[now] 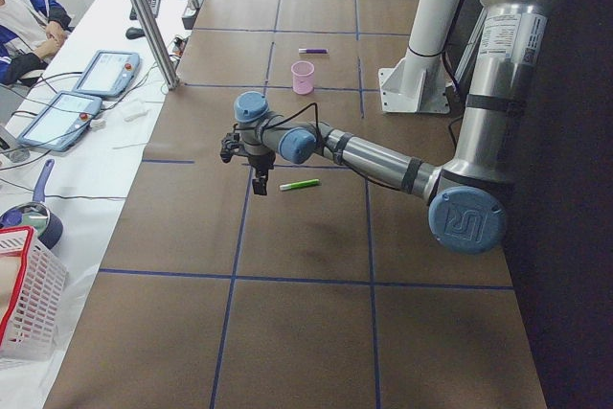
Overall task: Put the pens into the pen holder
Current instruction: 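Move the left gripper down over the upright green marker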
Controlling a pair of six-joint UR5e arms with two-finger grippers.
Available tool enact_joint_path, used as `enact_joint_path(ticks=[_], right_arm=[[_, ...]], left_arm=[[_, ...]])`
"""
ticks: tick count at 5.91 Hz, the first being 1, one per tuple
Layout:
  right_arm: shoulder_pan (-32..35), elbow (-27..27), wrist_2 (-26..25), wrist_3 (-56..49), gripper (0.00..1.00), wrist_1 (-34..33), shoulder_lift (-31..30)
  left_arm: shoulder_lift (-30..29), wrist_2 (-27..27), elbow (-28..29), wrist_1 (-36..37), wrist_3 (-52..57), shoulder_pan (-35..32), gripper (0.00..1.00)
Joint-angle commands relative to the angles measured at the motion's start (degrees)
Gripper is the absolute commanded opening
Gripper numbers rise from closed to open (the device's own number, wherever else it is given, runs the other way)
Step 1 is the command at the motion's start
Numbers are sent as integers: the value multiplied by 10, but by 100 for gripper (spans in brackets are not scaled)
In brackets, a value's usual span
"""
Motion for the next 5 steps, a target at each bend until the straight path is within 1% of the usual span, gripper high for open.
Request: enact_joint_path(ticks=[1,2,3,5], right_arm=[[0,0,-1,0,100,-1,-1],[-1,0,-1,0,100,-1,-1],[-1,-2,-1,0,100,-1,-1],[-1,-2,-1,0,100,0,-2]], left_arm=[[2,41,0,-13,-82,51,100],[1,42,11,-35,-107,74,100],[1,42,20,-42,-109,82,100],[-3,42,43,-48,-107,82,100]])
